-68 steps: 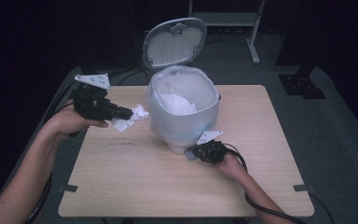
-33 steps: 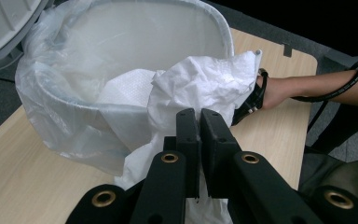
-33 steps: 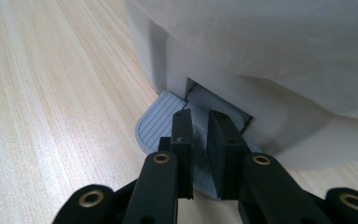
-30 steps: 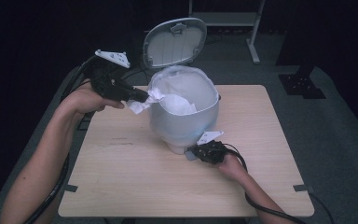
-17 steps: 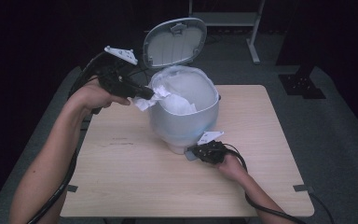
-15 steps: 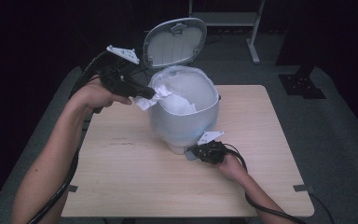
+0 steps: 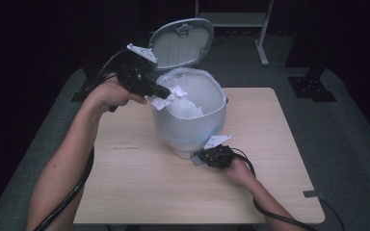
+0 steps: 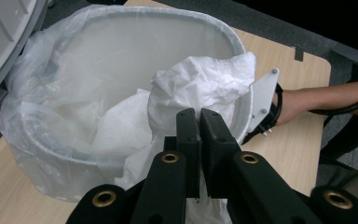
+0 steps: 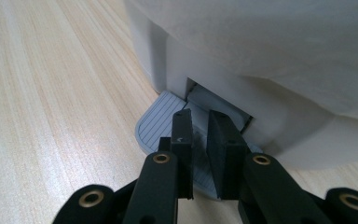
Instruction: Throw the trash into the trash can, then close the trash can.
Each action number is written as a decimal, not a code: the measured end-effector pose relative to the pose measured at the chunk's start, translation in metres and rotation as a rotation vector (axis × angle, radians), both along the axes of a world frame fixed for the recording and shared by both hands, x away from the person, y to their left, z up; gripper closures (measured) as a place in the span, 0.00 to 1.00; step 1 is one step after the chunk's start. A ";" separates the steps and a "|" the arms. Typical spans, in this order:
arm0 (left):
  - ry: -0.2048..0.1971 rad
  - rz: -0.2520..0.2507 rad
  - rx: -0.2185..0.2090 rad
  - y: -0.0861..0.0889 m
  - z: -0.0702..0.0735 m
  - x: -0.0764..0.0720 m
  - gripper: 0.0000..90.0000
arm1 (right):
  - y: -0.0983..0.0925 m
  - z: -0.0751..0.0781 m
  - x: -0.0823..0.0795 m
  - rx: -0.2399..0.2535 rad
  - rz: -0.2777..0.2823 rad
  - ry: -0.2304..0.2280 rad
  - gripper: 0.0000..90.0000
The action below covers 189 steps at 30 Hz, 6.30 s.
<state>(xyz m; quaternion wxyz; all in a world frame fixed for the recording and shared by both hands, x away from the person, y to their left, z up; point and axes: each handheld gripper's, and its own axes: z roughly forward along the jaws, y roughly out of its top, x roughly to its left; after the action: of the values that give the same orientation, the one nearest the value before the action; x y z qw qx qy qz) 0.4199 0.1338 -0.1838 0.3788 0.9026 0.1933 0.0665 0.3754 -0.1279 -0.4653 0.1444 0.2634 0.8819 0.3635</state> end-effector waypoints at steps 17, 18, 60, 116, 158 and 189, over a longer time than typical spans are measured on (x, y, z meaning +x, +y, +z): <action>0.018 0.003 0.035 -0.030 -0.010 0.021 0.95 | 0.000 0.000 0.000 0.000 0.000 0.000 0.89; 0.021 0.003 0.037 -0.032 -0.011 0.021 0.95 | 0.000 0.000 0.000 0.000 0.000 0.000 0.89; 0.029 -0.019 -0.025 -0.032 -0.030 0.014 0.73 | 0.001 0.001 0.000 -0.005 -0.005 -0.004 0.89; -0.014 0.055 -0.127 0.085 -0.092 -0.067 0.52 | -0.046 0.029 -0.023 0.062 -0.107 0.027 0.72; 0.017 0.153 -0.158 0.109 -0.173 -0.088 0.34 | -0.125 0.036 -0.043 0.104 -0.217 0.078 0.50; -0.031 0.217 -0.117 0.106 -0.229 -0.100 0.28 | -0.169 0.020 -0.075 0.134 -0.304 0.089 0.45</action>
<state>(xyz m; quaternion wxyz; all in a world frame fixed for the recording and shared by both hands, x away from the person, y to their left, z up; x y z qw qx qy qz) 0.3196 0.2396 -0.4126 0.4245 0.8515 0.2876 0.1094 0.3008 -0.2968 -0.4453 0.1403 0.4185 0.8112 0.3835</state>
